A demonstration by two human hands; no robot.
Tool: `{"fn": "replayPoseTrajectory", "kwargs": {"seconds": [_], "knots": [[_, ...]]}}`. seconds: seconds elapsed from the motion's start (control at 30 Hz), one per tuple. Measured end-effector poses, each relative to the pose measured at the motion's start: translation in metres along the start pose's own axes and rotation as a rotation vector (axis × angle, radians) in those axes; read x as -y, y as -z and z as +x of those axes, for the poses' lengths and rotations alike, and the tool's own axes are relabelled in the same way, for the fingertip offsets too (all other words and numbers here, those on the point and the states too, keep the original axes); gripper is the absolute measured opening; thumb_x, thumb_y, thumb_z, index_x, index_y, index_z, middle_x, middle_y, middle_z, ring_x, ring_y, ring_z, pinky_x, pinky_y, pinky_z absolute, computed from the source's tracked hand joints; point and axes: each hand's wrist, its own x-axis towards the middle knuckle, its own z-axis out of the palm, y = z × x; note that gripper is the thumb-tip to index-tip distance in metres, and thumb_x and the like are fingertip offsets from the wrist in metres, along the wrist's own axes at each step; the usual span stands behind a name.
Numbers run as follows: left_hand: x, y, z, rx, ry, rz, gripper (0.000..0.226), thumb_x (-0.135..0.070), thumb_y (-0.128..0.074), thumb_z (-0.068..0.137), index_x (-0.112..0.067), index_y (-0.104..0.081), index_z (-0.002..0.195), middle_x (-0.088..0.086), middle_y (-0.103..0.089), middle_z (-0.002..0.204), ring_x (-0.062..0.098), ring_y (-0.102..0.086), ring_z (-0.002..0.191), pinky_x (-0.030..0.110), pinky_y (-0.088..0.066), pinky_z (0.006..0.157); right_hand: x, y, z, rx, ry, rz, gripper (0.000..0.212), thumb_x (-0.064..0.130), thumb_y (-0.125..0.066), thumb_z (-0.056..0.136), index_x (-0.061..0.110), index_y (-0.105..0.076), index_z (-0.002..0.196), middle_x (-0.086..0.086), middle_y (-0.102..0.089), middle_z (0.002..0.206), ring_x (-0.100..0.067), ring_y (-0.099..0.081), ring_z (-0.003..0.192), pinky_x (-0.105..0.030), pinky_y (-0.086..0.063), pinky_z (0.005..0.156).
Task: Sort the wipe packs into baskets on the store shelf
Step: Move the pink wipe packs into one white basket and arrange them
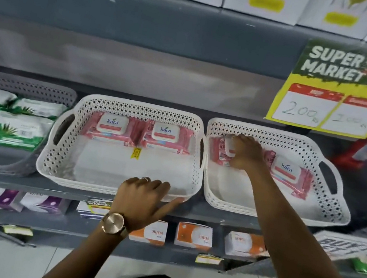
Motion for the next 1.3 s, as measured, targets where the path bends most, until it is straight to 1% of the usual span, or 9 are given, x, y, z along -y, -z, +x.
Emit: {"fn": "replayPoseTrajectory", "kwargs": {"seconds": [0.17,0.3,0.4,0.5,0.63,0.8,0.93,1.1,1.3], "knots": [[0.028,0.011,-0.013,-0.011,0.014,0.039,0.057,-0.061,-0.028,0.093,-0.019,-0.056,0.066,-0.002,-0.056,0.049,0.02,-0.052,0.041,0.022,-0.035,0.041,0.006,0.021,-0.018,-0.043,-0.253,-0.014,0.066,0.027,-0.074,0.072,0.016,-0.046,0.131,-0.01,-0.051,0.132,-0.033,-0.041,0.128,-0.048,-0.033,0.107],[0.069,0.023,-0.031,-0.033,0.095,0.083,0.068,-0.063,-0.017,0.095,-0.019,-0.06,0.066,-0.001,-0.059,0.049,0.022,-0.056,0.043,0.023,-0.036,0.043,0.023,0.056,-0.044,-0.279,-0.35,0.096,0.08,0.024,-0.081,0.062,0.014,-0.045,0.133,-0.016,-0.051,0.131,-0.038,-0.042,0.125,-0.054,-0.033,0.103],[0.094,0.031,-0.041,-0.065,0.113,0.11,0.071,-0.063,-0.016,0.095,-0.02,-0.066,0.07,-0.002,-0.063,0.052,0.022,-0.061,0.047,0.024,-0.041,0.045,0.063,0.079,-0.055,-0.437,-0.168,0.229,0.091,0.033,-0.084,0.055,0.023,-0.045,0.137,-0.015,-0.056,0.124,-0.037,-0.049,0.115,-0.044,-0.037,0.094],[0.111,0.036,-0.051,-0.121,0.061,0.081,0.064,-0.057,-0.023,0.097,-0.019,-0.068,0.073,-0.002,-0.065,0.056,0.022,-0.062,0.052,0.026,-0.045,0.049,0.126,0.081,-0.055,-0.348,0.077,0.281,0.098,0.044,-0.084,0.051,0.031,-0.042,0.138,-0.009,-0.059,0.124,-0.03,-0.054,0.111,-0.038,-0.041,0.091],[0.115,0.038,-0.06,-0.15,-0.054,0.024,0.055,-0.051,-0.03,0.099,-0.018,-0.067,0.075,-0.001,-0.064,0.057,0.023,-0.06,0.055,0.027,-0.046,0.054,0.205,0.047,-0.053,-0.153,0.299,0.3,0.103,0.046,-0.083,0.056,0.029,-0.033,0.145,-0.005,-0.047,0.143,-0.027,-0.041,0.129,-0.045,-0.028,0.107],[0.121,0.042,-0.063,-0.122,-0.067,0.003,0.049,-0.051,-0.034,0.098,-0.019,-0.066,0.078,-0.003,-0.065,0.061,0.022,-0.061,0.058,0.028,-0.047,0.057,0.258,0.017,-0.048,-0.173,0.453,0.104,0.102,0.049,-0.082,0.06,0.025,-0.032,0.145,-0.003,-0.046,0.147,-0.029,-0.036,0.134,-0.049,-0.023,0.111],[0.121,0.044,-0.065,-0.098,-0.052,0.012,0.048,-0.051,-0.033,0.098,-0.021,-0.066,0.079,-0.004,-0.068,0.065,0.02,-0.062,0.06,0.027,-0.046,0.059,0.265,0.014,-0.048,-0.149,0.493,0.154,0.106,0.062,-0.077,0.059,0.026,-0.029,0.147,-0.001,-0.043,0.149,-0.027,-0.033,0.137,-0.055,-0.019,0.116],[0.115,0.048,-0.061,-0.072,0.003,-0.007,0.052,-0.054,-0.03,0.097,-0.023,-0.068,0.08,-0.005,-0.068,0.064,0.019,-0.063,0.059,0.027,-0.048,0.055,0.235,0.02,-0.049,-0.164,0.388,0.383,0.09,0.056,-0.075,0.067,0.024,-0.039,0.143,0.0,-0.044,0.149,-0.025,-0.033,0.138,-0.046,-0.028,0.112],[0.078,0.046,-0.032,-0.045,-0.022,-0.072,0.051,-0.056,-0.031,0.095,-0.024,-0.067,0.08,-0.006,-0.068,0.065,0.016,-0.062,0.054,0.023,-0.044,0.05,0.169,0.026,-0.058,-0.363,0.214,0.569,0.056,0.042,-0.071,0.08,0.019,-0.057,0.129,-0.008,-0.062,0.13,-0.028,-0.049,0.124,-0.038,-0.042,0.101]]}}
